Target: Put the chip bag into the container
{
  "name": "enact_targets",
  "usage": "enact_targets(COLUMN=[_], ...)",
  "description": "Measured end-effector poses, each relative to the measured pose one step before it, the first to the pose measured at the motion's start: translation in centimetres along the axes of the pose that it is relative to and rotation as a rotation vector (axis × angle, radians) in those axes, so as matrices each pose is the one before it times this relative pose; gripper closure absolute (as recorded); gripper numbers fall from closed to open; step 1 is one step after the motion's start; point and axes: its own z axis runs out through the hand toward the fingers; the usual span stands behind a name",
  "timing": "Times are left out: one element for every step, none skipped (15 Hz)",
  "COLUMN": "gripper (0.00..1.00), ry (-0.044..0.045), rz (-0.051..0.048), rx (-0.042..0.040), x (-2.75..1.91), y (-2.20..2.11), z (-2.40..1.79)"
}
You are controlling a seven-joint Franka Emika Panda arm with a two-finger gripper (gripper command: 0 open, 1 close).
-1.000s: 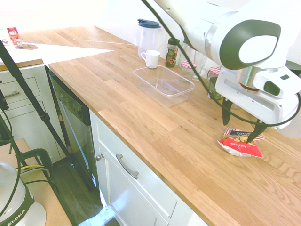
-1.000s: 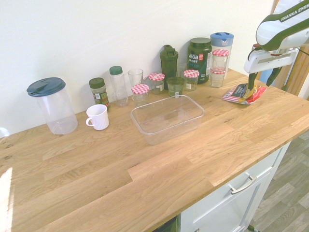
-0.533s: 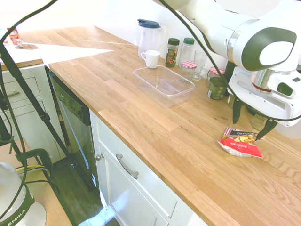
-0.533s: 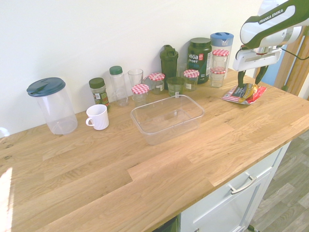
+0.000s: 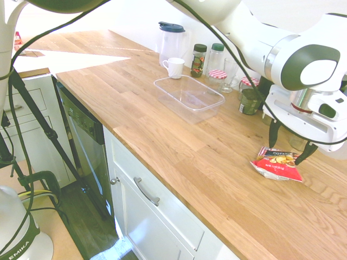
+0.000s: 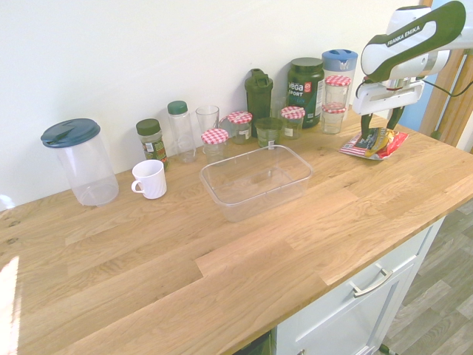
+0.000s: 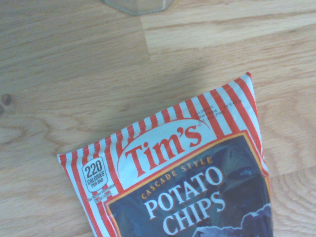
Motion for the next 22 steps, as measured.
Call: enact_targets(gripper=[1.00, 1.00, 1.00, 1.00, 1.00, 1.00, 1.00, 1.00, 1.00, 1.00, 1.00, 1.00, 1.00, 1.00, 1.00, 1.00, 1.00, 1.00, 1.00, 1.00, 1.00, 1.00], ry=[-0.00341, -0.00219, -0.00223, -0.00363, -0.00311, -0.00174, -0.00069, -0.00113, -0.00132, -0.00087, -0.00057, -0.00015, 0.00016, 0.00093, 0.00046, 0.00066, 0.00157, 0.00286, 0.00430, 0.00744, 0.01179, 0.01359], rz=[0.00179, 0.00154, 0.00071, 0.00072, 0.00037, 0.00004, -0.00006, 0.00028, 0.00030, -0.00018, -0.00005, 0.00026, 0.00005, -0.00078, -0.00228, -0.00381, -0.00546, -0.00688, -0.00983, -0.01110, -0.00998, -0.01065], rx=[-0.00176, -0.00219, -0.00221, -0.00176, -0.00085, -0.00054, -0.00024, -0.00027, -0.00032, -0.00033, -0.00034, 0.00032, 0.00046, 0.00091, 0.00089, 0.00131, 0.00275, 0.00504, 0.00582, 0.00736, 0.00735, 0.00191], x=[0.155, 0.138, 0.086, 0.018, 0.002, 0.005, 0.006, -0.007, -0.013, -0.019, -0.010, 0.001, 0.004, 0.016, -0.019, -0.132, -0.270, -0.341, -0.548, -0.782, -0.974, -1.266], y=[0.141, 0.088, -0.002, -0.036, -0.037, -0.028, -0.008, 0.003, 0.000, -0.020, -0.010, 0.000, -0.014, -0.075, -0.169, -0.231, -0.375, -0.443, -0.606, -0.738, -0.712, -0.666], z=[0.219, 0.224, 0.265, 0.293, 0.165, 0.052, 0.004, 0.038, 0.030, 0.045, 0.045, -0.002, -0.020, -0.126, -0.217, -0.140, -0.198, -0.440, -0.767, -1.194, -1.432, -1.554])
